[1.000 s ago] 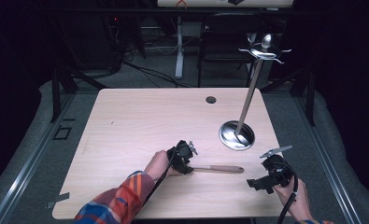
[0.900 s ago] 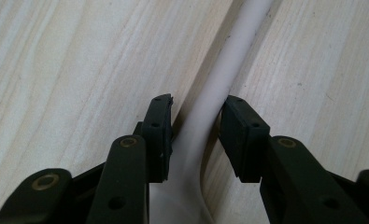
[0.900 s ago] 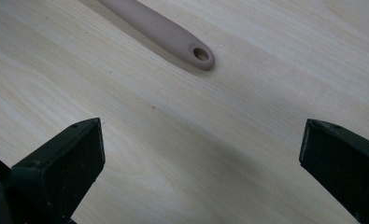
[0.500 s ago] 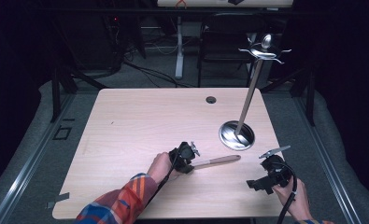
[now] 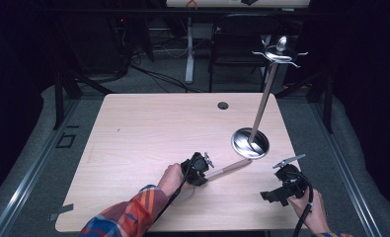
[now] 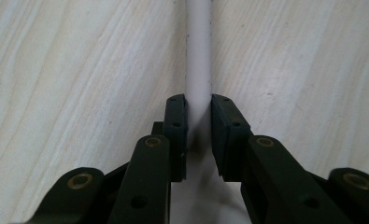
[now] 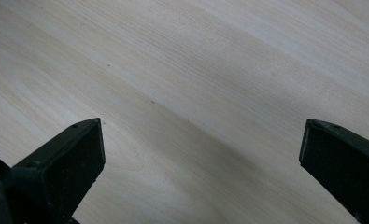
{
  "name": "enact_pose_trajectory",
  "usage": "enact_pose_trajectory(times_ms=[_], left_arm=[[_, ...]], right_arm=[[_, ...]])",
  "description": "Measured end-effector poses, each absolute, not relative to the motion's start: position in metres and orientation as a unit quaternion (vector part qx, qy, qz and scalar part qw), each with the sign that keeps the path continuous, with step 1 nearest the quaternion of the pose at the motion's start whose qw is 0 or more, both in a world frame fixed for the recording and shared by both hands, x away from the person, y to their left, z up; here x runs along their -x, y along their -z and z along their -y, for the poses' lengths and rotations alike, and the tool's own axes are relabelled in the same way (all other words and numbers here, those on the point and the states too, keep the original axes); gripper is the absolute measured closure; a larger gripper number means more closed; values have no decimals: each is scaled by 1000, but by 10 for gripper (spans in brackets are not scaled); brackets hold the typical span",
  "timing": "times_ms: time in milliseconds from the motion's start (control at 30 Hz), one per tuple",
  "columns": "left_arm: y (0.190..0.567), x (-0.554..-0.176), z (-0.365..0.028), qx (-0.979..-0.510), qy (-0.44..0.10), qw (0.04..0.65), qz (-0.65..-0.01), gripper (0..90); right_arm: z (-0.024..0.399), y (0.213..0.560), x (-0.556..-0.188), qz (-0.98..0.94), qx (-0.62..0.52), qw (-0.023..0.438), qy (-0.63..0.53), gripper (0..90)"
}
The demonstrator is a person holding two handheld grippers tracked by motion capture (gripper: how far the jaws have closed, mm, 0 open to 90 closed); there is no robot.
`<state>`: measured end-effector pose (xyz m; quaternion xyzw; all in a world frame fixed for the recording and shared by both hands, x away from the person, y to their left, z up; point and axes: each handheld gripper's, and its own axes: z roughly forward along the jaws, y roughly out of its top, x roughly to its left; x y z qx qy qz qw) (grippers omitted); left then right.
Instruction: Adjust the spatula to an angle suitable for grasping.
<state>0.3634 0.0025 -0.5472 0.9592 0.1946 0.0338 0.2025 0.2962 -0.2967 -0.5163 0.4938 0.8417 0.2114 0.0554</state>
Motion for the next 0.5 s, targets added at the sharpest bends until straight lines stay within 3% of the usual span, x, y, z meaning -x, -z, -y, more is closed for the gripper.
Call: enact_pose_trajectory(times_ms=[500], left_arm=[[530, -363, -14, -948, -56, 239, -202, 777]], right_arm=[[296, 517, -296, -844, -493, 51, -205, 0]])
